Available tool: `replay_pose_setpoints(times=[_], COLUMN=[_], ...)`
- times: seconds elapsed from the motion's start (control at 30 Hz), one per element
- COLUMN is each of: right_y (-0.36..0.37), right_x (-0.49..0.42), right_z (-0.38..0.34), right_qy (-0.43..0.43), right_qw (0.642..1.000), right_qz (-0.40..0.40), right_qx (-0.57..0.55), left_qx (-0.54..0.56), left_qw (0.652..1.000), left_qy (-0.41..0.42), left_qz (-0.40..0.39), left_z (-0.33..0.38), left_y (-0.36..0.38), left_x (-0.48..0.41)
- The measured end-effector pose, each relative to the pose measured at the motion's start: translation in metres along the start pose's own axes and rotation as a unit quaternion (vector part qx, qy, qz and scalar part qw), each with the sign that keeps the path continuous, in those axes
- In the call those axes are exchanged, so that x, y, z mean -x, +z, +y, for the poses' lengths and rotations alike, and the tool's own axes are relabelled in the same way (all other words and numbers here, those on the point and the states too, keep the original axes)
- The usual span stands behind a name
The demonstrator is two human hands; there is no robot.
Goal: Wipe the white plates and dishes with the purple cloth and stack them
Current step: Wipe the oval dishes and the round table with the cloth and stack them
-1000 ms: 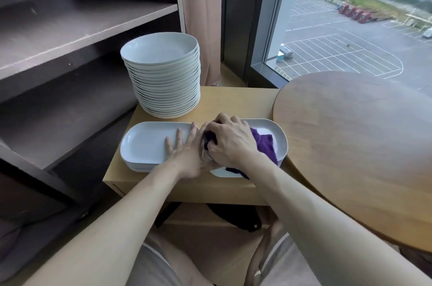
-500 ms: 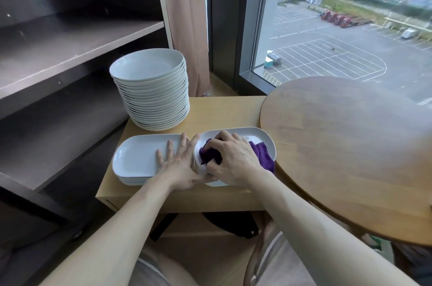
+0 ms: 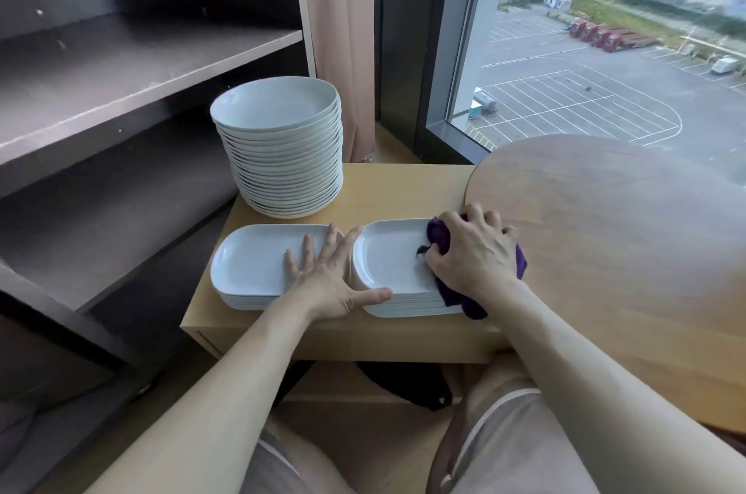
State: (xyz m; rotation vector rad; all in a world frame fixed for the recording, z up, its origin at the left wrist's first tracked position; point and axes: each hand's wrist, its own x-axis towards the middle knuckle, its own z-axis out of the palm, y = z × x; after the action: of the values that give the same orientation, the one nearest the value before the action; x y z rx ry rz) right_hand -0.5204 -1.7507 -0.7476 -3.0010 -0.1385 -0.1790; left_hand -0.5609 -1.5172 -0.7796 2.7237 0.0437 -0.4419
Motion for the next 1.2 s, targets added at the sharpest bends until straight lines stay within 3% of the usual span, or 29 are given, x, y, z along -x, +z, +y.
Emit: replay_pose_setpoints(times=[0.13,0.37,0.57,0.8,0.93,1.03,1.2], right_y=[0.004,0.006,0.003,-0.002,0.0,-0.007,-0.015], right_x=[-0.008,-0.006,0.005,0.008,0.011,0.005,-0.001], right_z=[-0.013,-0.037,-0.077,-0.061,-0.041,-0.022,-0.005], right_qy=[0.043,-0.033,-0.149,-0.188,-0.161,-0.116,0.01], right_qw=[0.999,0.999,0.986,0.972,0.977,0.99,0.987], right_qz=[-0.005,-0.002,-0.036,-0.077,-0.067,-0.065,-0.16], right_qx=[0.004,0.009,-0.066,-0.117,-0.123,-0.035,-0.004], left_qx=[-0.013,-0.038,-0.055,-0.02,-0.016,-0.018,-0.037], left_qw=[1.0,0.999,0.998,1.0,1.0,1.0,0.999], left_qy=[-0.001,0.003,0.016,0.015,0.011,0.011,0.005], left_qz=[-0.004,-0.015,-0.015,-0.006,0.005,0.009,0.01], left_z=[-0.002,-0.005,-0.004,-0.004,-0.003,-0.003,-0.002], left_y=[0.002,0.007,0.005,0.007,0.008,0.009,0.009], left_x=[-0.003,-0.008,-0.007,-0.003,-0.004,-0.004,-0.003])
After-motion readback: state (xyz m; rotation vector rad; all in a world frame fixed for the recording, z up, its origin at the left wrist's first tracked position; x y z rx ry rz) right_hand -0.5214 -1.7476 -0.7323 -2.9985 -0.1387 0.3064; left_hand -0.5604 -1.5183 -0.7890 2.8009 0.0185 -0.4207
